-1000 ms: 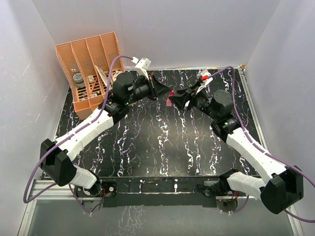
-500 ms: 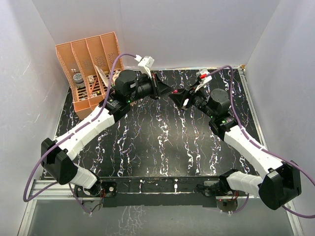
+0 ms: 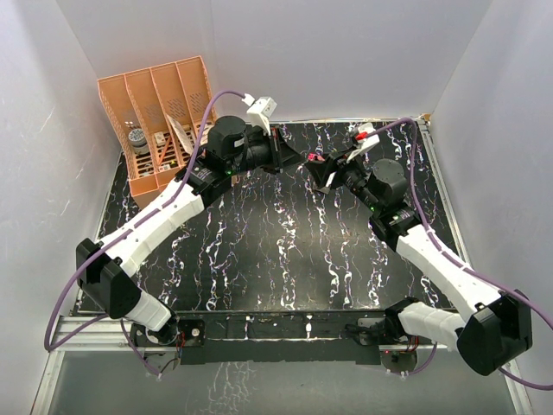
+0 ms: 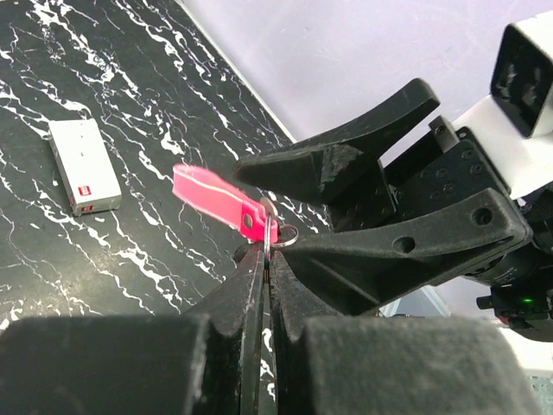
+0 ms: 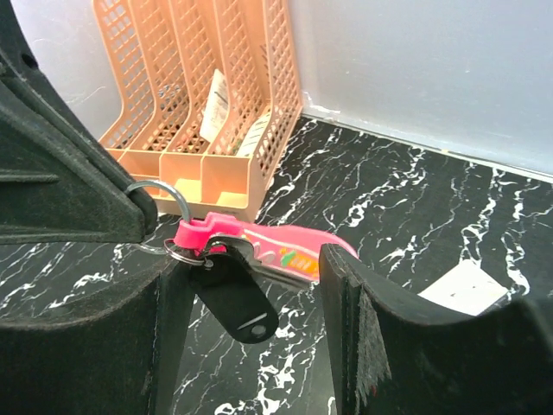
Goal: Put the keys on the keyring
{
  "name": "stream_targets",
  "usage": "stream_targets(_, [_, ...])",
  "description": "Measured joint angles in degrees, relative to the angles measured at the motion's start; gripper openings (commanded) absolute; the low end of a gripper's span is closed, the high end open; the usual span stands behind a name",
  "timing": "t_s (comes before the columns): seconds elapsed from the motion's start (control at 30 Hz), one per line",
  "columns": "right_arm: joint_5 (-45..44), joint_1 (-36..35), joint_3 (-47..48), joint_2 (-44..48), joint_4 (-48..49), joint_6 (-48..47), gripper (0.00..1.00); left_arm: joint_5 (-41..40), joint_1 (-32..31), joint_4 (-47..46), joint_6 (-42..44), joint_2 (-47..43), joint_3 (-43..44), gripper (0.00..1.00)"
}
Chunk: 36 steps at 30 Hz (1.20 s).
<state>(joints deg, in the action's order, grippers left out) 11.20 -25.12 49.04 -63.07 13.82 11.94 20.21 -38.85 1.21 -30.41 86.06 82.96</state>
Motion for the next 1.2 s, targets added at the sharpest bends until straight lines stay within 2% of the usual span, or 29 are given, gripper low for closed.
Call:
stream_targets(0.27, [-3.4,0.0,-0.1,1.5,-0.3,-2.1,0.56,0.2,0.0,2.4,0.6,0.0,0.2,0.00])
stream_targets(0.97, [-5.2,0.0,-0.1,1.9,-0.3,-3.5,0.57,1.3,0.0,3.9,1.3,1.0,1.6,0.00])
stream_targets(1.2, [-9.7,0.0,-0.1,4.6,-3.1,-3.4,0.60,-3.3,-0.2,12.2,5.5,1.9,6.2,0.00])
